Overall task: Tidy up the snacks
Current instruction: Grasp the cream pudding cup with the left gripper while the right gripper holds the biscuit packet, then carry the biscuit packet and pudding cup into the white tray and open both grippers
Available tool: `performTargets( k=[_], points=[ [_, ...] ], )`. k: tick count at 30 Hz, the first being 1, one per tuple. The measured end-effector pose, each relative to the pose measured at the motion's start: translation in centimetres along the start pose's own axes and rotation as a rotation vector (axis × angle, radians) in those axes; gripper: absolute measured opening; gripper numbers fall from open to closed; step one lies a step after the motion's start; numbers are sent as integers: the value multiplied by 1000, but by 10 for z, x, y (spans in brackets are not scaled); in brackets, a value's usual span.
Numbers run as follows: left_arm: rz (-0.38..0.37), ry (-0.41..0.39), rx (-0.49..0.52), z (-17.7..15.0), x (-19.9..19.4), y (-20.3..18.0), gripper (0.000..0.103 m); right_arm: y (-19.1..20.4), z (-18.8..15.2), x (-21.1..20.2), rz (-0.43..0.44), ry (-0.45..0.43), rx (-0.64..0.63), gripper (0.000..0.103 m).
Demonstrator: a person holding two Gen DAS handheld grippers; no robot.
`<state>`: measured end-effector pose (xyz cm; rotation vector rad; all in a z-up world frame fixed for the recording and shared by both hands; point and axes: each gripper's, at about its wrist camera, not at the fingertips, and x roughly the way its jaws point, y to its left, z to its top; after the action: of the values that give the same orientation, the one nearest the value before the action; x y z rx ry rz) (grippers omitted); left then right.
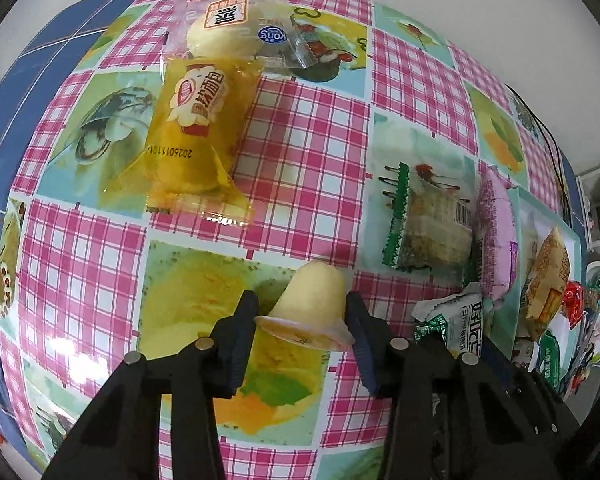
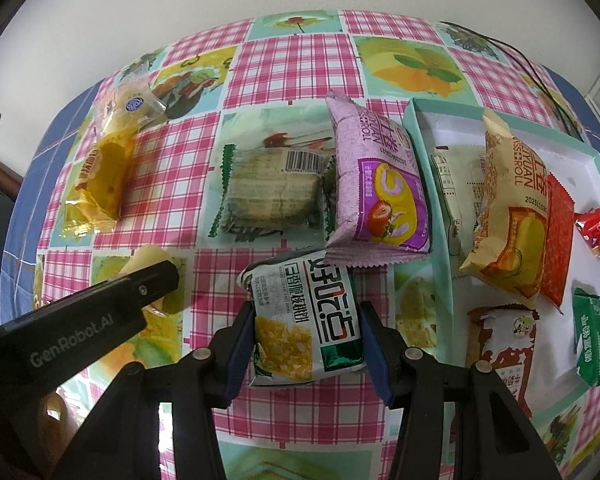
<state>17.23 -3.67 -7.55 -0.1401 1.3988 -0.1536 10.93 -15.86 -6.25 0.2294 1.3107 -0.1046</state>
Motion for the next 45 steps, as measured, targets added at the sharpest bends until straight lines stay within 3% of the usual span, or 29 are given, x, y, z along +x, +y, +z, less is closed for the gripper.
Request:
performTargets(
  k=[19,33,45],
  points=[
    [-23,-127,-18,-5,-65,2,46,-6,6,-24,40,-10,34,52],
    [-45,-254,-13,-4,-111,-14,46,-14,19,-72,109,-97,54,52],
    [-62,-258,37,-13,-112,-51,46,-58,21,-86,88,-123,133,52]
  ],
)
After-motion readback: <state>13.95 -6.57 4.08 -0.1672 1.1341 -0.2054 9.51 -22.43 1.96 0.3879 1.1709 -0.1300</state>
